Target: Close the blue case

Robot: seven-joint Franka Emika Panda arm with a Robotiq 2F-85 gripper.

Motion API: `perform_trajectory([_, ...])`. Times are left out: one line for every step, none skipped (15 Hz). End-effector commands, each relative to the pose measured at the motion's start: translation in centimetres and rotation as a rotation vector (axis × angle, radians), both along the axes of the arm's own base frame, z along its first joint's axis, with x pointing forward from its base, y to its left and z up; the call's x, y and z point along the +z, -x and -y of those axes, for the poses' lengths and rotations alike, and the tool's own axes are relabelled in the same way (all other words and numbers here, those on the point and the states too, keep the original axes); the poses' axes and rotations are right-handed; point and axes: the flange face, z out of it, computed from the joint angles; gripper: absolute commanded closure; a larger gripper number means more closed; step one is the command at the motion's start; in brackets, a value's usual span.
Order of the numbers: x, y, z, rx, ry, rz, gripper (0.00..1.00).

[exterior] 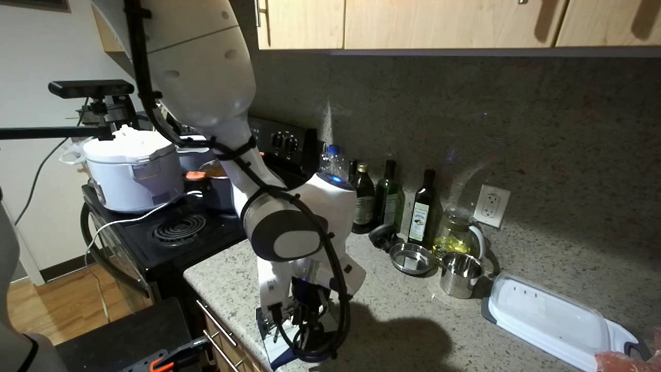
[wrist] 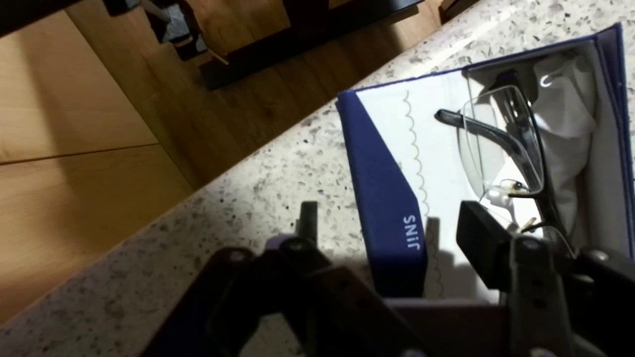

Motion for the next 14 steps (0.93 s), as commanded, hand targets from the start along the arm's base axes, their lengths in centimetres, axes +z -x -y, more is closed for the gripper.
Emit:
perform_trajectory([0.1, 1.6, 1.6, -0.029, -0.097, 0.049, 0.30])
perform_trajectory([-0.1, 1.7, 2.1, -0.028, -0.135, 0.067, 0.30])
perform_trajectory([-0.1, 1.9, 2.4, -0.031, -0.171, 0.076, 0.31])
perform_trajectory([-0.4, 1.8, 2.8, -0.026, -0.198, 0.092, 0.30])
perform_trajectory([-0.5, 1.9, 3.1, -0.019, -0.223, 0.104, 0.31])
perform_trajectory([-0.7, 2.0, 3.4, -0.015, -0.245, 0.112, 0.30])
perform_trajectory([-0.9, 2.1, 3.7, -0.009, -0.261, 0.122, 0.29])
perform_trajectory([-1.1, 2.2, 3.9, -0.005, -0.272, 0.128, 0.30])
perform_trajectory([-1.3, 2.4, 4.1, 0.002, -0.282, 0.132, 0.29])
perform_trajectory([-1.6, 2.5, 4.2, 0.009, -0.290, 0.136, 0.29])
perform_trajectory([-1.8, 2.6, 4.3, 0.014, -0.296, 0.139, 0.29])
perform_trajectory([-2.1, 2.7, 4.3, 0.020, -0.303, 0.143, 0.29])
perform_trajectory([-2.4, 2.8, 4.3, 0.026, -0.311, 0.146, 0.29])
perform_trajectory([-2.7, 2.8, 4.2, 0.030, -0.319, 0.150, 0.28])
